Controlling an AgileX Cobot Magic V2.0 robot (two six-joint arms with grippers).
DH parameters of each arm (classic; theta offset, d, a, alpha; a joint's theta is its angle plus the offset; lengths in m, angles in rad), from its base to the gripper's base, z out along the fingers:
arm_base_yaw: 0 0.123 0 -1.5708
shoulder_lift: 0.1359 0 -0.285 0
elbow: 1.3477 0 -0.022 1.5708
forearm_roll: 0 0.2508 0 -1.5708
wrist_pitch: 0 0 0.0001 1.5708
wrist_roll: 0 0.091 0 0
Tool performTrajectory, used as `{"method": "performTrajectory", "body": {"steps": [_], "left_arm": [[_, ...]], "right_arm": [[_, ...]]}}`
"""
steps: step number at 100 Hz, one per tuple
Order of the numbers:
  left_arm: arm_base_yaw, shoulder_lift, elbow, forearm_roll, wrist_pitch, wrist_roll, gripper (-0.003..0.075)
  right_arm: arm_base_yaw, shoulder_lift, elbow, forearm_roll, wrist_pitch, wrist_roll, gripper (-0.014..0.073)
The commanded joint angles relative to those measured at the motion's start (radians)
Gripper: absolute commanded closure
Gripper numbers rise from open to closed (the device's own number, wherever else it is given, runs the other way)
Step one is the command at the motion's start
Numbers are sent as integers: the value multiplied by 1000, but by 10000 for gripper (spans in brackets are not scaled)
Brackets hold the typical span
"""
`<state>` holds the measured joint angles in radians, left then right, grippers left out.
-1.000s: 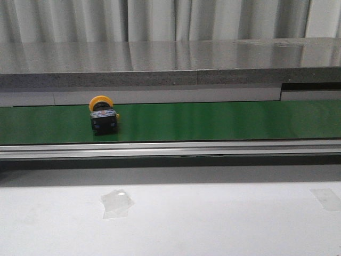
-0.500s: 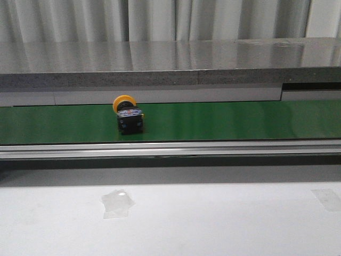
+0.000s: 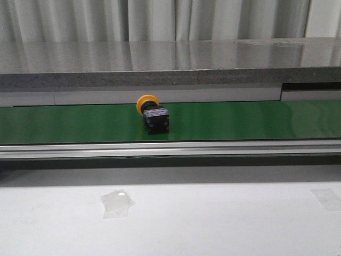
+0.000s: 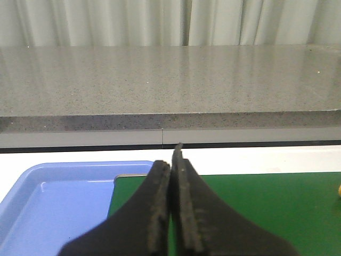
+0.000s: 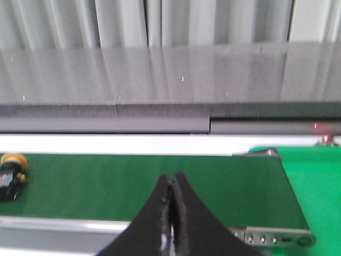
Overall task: Move button from left to right
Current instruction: 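Move the right gripper over the belt end toward the arriving button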
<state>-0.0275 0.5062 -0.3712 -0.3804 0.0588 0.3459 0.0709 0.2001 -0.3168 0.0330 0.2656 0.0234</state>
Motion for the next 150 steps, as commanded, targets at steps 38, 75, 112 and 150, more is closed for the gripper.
{"method": "performTrajectory", "body": {"steps": [38,75,112,150], "left_arm": [[-7,3,-29,-12,-81,-2,740],[-7,3,-29,-12,-81,-2,740],[-7,3,-29,-12,-81,-2,740],[-7,3,-29,-12,-81,-2,740]], "right_arm": [[3,493,-445,4,434,-4,659],[3,585,-468,76,426,-4,656],[3,594,-469,80,430,-5,189],[3,773,-558,88,456,-67,91]]}}
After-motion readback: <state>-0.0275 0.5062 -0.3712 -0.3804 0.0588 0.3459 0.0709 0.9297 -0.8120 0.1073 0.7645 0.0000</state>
